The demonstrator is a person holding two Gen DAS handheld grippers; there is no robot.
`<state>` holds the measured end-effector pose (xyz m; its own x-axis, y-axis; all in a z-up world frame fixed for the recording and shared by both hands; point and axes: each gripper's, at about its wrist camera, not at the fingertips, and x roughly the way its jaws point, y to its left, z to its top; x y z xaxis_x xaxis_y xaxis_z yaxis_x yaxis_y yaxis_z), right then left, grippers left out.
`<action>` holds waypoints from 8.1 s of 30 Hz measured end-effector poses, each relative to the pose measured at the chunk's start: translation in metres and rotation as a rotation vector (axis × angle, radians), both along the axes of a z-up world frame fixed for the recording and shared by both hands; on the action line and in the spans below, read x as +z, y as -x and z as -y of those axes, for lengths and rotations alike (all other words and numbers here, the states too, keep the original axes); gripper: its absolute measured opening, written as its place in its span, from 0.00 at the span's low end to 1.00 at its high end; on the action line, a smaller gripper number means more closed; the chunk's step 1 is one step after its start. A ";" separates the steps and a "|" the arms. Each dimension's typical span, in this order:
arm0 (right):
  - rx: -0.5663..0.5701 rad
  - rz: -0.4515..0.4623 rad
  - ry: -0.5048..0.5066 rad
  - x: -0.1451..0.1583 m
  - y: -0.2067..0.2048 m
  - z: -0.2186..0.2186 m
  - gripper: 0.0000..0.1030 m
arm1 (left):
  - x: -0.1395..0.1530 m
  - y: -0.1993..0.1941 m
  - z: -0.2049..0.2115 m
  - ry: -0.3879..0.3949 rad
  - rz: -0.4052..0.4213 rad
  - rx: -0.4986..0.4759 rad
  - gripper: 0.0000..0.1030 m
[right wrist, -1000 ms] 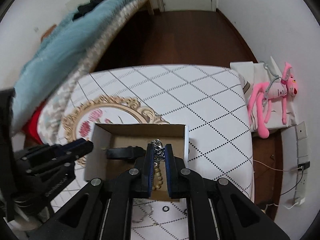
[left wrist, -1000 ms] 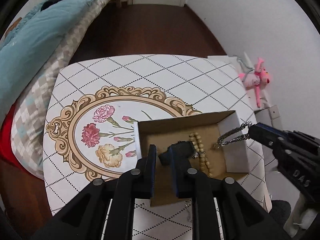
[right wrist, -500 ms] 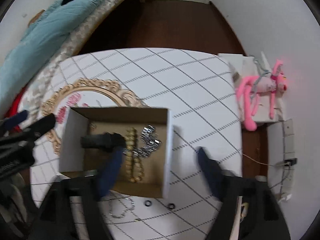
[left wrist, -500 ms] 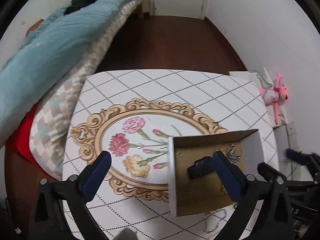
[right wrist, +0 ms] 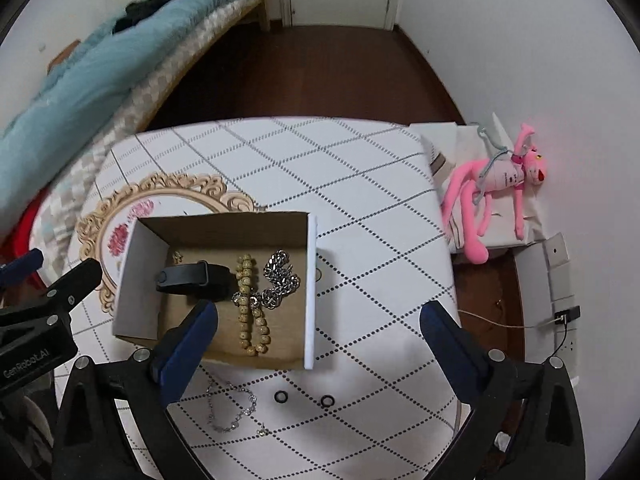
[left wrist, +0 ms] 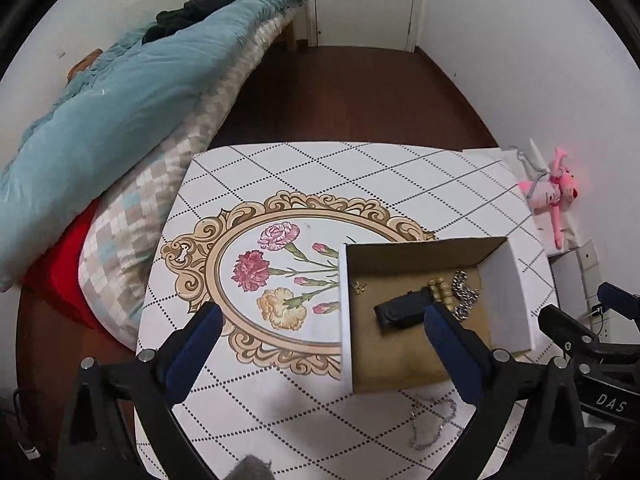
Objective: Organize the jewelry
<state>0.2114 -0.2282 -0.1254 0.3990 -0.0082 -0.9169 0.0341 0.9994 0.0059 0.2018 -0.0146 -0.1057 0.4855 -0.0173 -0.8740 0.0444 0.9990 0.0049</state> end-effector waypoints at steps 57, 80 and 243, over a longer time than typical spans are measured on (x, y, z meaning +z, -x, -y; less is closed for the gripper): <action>-0.119 -0.037 -0.144 -0.084 0.100 0.038 0.13 | -0.101 0.084 0.051 0.081 -0.158 -0.232 0.00; -0.152 -0.034 -0.176 -0.084 0.096 0.043 0.12 | -0.112 0.079 0.070 0.072 -0.174 -0.313 0.38; 0.023 -0.093 -0.053 -0.113 0.066 -0.021 0.10 | -0.105 0.088 0.016 -0.006 -0.139 -0.117 0.06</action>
